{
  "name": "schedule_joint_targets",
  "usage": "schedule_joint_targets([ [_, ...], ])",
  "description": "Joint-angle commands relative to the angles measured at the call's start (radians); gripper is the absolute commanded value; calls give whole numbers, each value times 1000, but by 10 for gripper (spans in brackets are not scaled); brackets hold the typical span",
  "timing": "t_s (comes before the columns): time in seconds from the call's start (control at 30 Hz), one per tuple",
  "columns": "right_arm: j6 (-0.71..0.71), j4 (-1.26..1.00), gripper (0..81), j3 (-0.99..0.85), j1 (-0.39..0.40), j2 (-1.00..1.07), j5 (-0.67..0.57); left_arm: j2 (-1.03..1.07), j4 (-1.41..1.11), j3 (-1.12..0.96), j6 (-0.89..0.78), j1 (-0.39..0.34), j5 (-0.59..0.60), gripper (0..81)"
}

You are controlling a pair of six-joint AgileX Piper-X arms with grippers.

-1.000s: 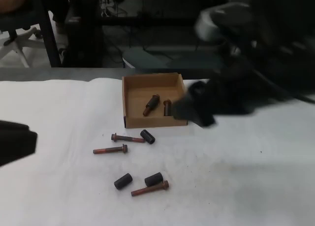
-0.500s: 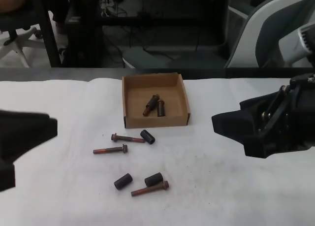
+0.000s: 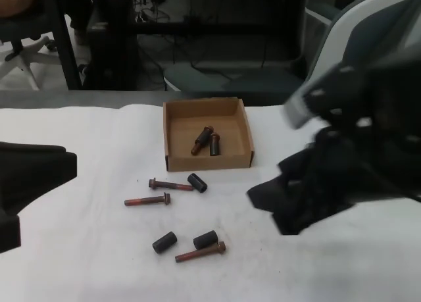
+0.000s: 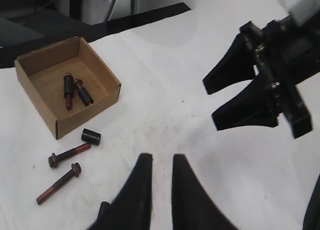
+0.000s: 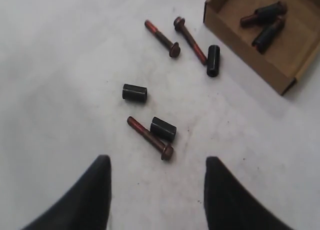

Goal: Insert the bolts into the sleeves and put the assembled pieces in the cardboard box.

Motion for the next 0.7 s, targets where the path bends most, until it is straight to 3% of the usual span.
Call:
schedule_joint_targets([
  [0.0, -80, 56, 554, -75, -19, 121, -40, -4, -17, 0, -4, 3, -2, 157],
  [0.07, -71, 111, 554, -131, -24, 208, -35, -4, -17, 0, -4, 3, -2, 157],
  [0.23, 426, 310, 554, -288, -26, 376, -33, -4, -17, 0, -4, 3, -2, 157],
  [0.4, 823, 306, 554, -320, 19, 425, -67, -4, -17, 0, -8, 3, -2, 157],
  [0.67, 1254, 261, 554, -317, 89, 440, -50, -4, -17, 0, -12, 3, -2, 157],
])
